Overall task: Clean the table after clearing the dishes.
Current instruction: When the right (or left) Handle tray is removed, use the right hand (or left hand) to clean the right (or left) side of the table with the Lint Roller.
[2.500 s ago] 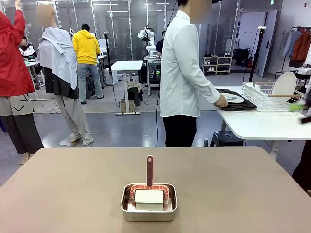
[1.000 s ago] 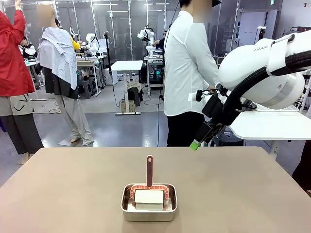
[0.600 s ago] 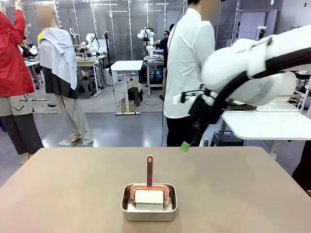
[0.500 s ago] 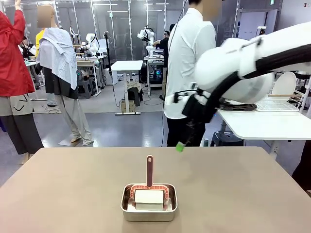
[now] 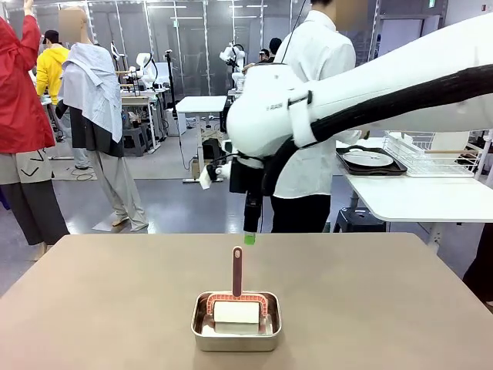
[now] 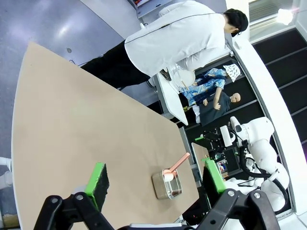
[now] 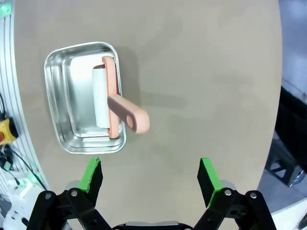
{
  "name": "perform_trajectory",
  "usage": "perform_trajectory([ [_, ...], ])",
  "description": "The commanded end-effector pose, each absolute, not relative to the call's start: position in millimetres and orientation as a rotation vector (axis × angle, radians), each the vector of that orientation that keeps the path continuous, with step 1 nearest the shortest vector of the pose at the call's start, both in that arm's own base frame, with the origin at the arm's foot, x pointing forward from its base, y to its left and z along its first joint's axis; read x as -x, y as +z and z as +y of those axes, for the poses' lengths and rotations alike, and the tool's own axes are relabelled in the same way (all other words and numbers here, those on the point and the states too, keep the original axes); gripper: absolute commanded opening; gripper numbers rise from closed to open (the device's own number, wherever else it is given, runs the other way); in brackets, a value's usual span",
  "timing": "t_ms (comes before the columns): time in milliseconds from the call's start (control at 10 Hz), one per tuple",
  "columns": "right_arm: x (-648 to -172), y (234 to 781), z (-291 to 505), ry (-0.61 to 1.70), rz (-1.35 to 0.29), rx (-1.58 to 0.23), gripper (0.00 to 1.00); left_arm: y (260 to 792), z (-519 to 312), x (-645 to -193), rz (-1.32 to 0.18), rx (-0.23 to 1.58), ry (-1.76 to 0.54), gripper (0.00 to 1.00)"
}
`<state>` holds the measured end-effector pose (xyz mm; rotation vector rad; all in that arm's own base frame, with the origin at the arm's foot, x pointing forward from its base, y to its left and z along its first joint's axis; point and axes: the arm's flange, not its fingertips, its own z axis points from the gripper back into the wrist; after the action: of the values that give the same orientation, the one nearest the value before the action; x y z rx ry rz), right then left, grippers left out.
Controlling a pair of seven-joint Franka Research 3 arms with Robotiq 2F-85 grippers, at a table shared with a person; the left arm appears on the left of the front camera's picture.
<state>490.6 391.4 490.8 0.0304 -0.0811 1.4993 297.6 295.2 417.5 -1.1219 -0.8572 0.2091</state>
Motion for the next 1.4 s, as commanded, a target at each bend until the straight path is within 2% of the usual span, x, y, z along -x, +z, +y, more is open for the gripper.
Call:
perform_trajectory([
  [0,-502.7,482.8,418.1,1.575,-0.011,-0.011,1.00,417.8,293.8,-294.0,-0.881,1.134,0.198,1.00],
  [1300,-498.3,411.2,427.5,1.531,0.111,-0.128,1.00,417.8,293.8,-294.0,-0.881,1.134,0.198,1.00],
])
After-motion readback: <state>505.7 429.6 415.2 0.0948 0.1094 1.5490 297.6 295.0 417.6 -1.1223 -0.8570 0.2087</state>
